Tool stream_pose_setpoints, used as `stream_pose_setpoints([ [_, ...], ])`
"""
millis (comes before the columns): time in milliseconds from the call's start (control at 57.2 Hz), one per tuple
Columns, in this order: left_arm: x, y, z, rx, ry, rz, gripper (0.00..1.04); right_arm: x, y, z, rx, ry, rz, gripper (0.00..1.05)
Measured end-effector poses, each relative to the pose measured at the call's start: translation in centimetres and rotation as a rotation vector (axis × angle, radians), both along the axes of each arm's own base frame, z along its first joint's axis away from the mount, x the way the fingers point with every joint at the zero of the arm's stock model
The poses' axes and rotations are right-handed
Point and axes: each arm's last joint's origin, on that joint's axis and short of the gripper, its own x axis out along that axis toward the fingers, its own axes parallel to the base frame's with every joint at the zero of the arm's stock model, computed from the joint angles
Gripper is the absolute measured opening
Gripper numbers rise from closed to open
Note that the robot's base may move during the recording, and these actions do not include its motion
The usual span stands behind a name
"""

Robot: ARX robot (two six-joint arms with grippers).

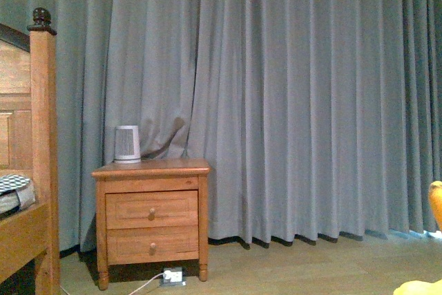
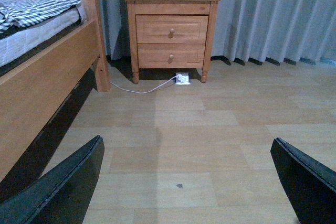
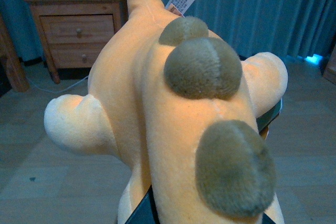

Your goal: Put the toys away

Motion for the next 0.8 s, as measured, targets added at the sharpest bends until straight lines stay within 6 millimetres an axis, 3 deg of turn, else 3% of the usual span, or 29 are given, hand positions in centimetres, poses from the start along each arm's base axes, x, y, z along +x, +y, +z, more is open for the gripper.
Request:
stream_pose_setpoints([
  [804, 0.00, 0.00, 0.00, 0.000, 0.000, -0.001, 0.98, 0.00, 0.00, 0.00, 0.000, 0.000, -0.001, 0.07],
])
